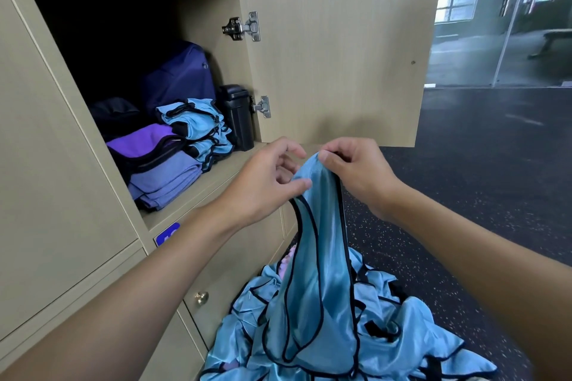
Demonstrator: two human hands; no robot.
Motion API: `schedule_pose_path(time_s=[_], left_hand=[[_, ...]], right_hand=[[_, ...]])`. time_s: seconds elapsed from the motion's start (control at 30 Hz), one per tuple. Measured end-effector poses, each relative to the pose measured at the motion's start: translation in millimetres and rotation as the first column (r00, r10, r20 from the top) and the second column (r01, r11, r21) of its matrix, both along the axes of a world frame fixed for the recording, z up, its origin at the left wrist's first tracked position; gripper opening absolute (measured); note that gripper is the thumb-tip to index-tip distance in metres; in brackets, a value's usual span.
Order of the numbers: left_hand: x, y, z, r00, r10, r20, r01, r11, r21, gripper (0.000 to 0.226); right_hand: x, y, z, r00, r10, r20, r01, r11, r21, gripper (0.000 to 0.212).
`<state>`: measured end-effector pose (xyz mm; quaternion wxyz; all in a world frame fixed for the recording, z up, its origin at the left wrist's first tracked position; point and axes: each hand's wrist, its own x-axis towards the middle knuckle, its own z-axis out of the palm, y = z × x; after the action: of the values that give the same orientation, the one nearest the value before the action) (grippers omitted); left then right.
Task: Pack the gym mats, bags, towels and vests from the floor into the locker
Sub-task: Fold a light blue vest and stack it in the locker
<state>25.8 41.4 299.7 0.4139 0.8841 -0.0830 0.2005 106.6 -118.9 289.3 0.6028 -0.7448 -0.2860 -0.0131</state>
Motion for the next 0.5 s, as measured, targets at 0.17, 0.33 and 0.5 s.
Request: schedule_pose_path(time_s=[0.17, 0.33, 0.5], left_hand=[[-1.5, 0.0, -0.7, 1.0, 0.016, -0.009, -0.016, 0.998, 0.063, 0.029], [-5.2, -3.7, 4.6, 1.0, -0.003, -0.02, 0.005, 0.995, 0.096, 0.032], [-6.5, -9.7, 3.9, 0.998, -0.04, -0.052, 0.043, 0.998, 0.053, 0.048]], right_hand=[[-1.4, -1.8, 5.6, 0.994, -0.062, 0.094, 0.065, 0.998, -0.027, 0.014], [0.0, -0.7, 2.7, 0.997, -0.036, 0.067, 0.036, 0.999, 0.008, 0.016], [-2.3, -0.4, 7.5, 0.999, -0.01, 0.046, 0.005, 0.993, 0.119, 0.011]])
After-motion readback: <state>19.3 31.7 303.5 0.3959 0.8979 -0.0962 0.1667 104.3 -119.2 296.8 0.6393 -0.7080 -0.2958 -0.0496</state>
